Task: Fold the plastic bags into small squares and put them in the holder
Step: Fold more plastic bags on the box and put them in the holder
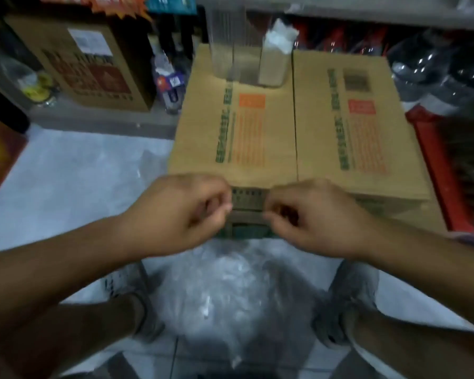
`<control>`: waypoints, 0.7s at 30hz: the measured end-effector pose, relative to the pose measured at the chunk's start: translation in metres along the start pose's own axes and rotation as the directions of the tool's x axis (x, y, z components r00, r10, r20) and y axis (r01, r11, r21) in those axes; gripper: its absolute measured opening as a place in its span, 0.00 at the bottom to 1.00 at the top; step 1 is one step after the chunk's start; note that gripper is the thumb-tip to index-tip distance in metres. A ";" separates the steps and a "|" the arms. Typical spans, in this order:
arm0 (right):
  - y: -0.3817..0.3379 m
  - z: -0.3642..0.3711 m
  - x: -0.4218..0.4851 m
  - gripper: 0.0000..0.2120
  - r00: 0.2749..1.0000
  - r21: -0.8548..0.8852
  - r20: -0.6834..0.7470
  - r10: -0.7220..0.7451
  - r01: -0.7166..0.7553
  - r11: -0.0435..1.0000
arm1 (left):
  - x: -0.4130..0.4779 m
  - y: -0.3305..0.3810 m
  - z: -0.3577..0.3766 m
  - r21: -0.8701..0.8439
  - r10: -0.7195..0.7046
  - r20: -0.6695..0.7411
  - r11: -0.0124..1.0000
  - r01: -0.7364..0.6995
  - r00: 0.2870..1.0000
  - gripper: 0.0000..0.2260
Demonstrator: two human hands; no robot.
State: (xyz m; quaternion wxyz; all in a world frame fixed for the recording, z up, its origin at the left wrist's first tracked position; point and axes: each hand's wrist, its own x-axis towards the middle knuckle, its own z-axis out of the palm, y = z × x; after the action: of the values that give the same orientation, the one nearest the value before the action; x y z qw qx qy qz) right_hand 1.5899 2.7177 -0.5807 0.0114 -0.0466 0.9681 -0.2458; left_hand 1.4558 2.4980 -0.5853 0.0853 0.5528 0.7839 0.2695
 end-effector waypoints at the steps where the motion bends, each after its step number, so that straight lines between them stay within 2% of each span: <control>1: 0.003 0.023 -0.011 0.10 0.995 -0.018 0.094 0.025 -0.023 1.000 | -0.019 -0.006 0.018 0.005 -0.025 0.099 1.000 0.025 0.995 0.06; 3: 0.018 0.073 -0.025 0.08 0.950 -0.047 0.290 0.116 -0.107 0.993 | -0.051 -0.027 0.060 0.036 -0.159 0.277 0.987 0.155 0.948 0.09; 5: 0.041 0.122 -0.031 0.07 0.879 -0.083 0.418 0.229 -0.214 0.973 | -0.075 -0.057 0.106 0.135 -0.341 0.429 0.940 0.314 0.836 0.09; 7: 0.061 0.167 -0.031 0.08 0.810 -0.098 0.484 0.330 -0.325 0.941 | -0.089 -0.083 0.146 0.293 -0.472 0.503 0.881 0.371 0.724 0.10; 9: 0.074 0.206 -0.032 0.12 0.743 -0.096 0.532 0.407 -0.424 0.900 | -0.097 -0.096 0.178 0.301 -0.538 0.522 0.843 0.446 0.663 0.14; 10: 0.079 0.224 -0.032 0.15 0.711 -0.085 0.550 0.439 -0.475 0.876 | -0.101 -0.100 0.193 0.264 -0.550 0.503 0.832 0.488 0.667 0.16; 13: 0.085 0.269 -0.033 0.22 0.650 -0.045 0.567 0.507 -0.589 0.807 | -0.106 -0.102 0.230 0.163 -0.526 0.396 0.847 0.506 0.753 0.21; 15: 0.085 0.290 -0.034 0.27 0.627 -0.043 0.570 0.532 -0.624 0.780 | -0.106 -0.105 0.249 0.153 -0.562 0.368 0.822 0.548 0.741 0.25; 18: 0.088 0.307 -0.030 0.24 0.655 -0.048 0.486 0.579 -0.641 0.766 | -0.106 -0.114 0.269 0.218 -0.611 0.424 0.785 0.579 0.669 0.26; 21: 0.095 0.316 -0.028 0.15 0.703 -0.069 0.430 0.566 -0.600 0.797 | -0.106 -0.118 0.274 0.161 -0.606 0.363 0.789 0.594 0.707 0.18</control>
State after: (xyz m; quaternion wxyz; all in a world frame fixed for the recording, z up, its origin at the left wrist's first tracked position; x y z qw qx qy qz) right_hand 1.6237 2.6529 -0.9040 0.3031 0.2095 0.8955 -0.2496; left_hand 1.5166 2.4624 -0.8942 0.3160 0.3119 0.8907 0.0972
